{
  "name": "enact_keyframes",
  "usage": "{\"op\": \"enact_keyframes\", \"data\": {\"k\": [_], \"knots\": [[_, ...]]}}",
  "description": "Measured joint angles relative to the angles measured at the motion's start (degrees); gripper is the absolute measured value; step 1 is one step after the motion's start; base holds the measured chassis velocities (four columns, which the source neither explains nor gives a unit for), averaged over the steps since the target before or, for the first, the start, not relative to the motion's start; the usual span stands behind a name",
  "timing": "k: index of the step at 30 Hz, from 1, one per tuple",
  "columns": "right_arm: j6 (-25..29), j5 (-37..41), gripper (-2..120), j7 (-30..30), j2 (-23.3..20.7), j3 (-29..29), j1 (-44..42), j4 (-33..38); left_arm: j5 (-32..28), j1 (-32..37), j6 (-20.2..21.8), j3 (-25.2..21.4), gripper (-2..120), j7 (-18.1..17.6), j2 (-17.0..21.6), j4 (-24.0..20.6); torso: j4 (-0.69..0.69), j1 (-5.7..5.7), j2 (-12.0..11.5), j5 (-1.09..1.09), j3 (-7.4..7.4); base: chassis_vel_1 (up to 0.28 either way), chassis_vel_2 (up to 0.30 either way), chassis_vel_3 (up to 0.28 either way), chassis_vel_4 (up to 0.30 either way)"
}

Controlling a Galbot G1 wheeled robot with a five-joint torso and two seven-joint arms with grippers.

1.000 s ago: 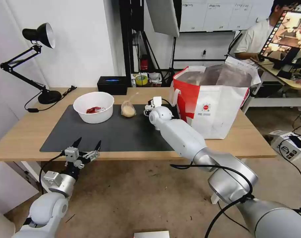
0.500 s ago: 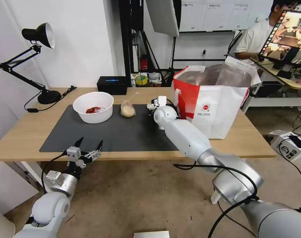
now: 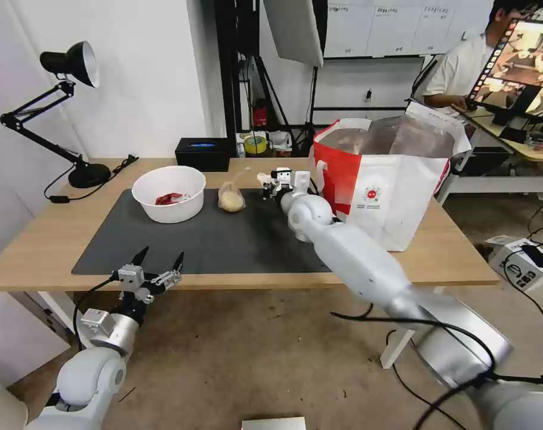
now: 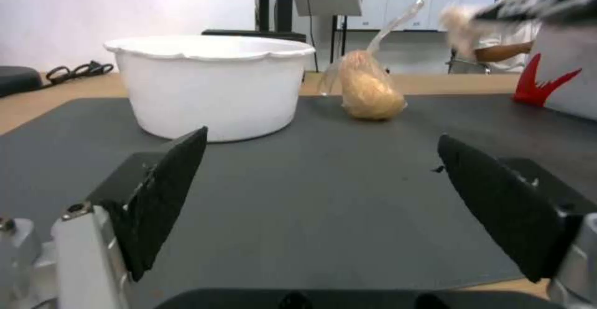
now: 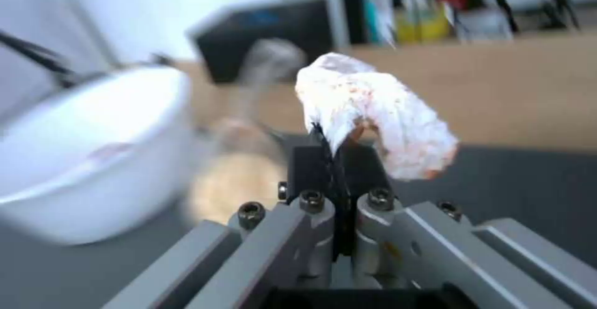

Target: Pick up the trash from the table and place it into the takeout bag.

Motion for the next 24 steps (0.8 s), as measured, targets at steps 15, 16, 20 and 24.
{"op": "enact_keyframes", "data": {"k": [15, 16, 20, 24], "knots": [[8.3, -0.3, 0, 6.4, -12.5, 10.9, -0.3, 20.8, 0.5, 0.1, 0.2, 1.5, 100, -1.2, 0.2, -1.0, 0.01, 0.0, 0.0, -0.01, 0.0, 0.0, 0.0, 0.0, 0.0], [8.3, -0.3, 0, 6.4, -12.5, 10.9, -0.3, 20.8, 0.5, 0.1, 0.2, 1.5, 100, -1.2, 0.2, -1.0, 0.01, 0.0, 0.0, -0.01, 0.0, 0.0, 0.0, 0.0, 0.0], [6.3, 0.0, 0, 10.0, -15.3, 13.7, 0.6, 19.8, 0.6, 0.2, 0.3, 1.8, 100, -1.3, 0.3, -1.3, 0.01, 0.0, 0.0, 0.0, 0.0, 0.0, 0.0, 0.0, 0.0], [1.9, 4.9, 0, 14.6, -20.8, 15.8, 1.2, 20.7, 0.7, 0.1, 0.8, 2.3, 100, -1.4, 0.3, -1.8, -0.01, 0.0, 0.0, 0.0, 0.0, 0.0, 0.0, 0.0, 0.0]]}}
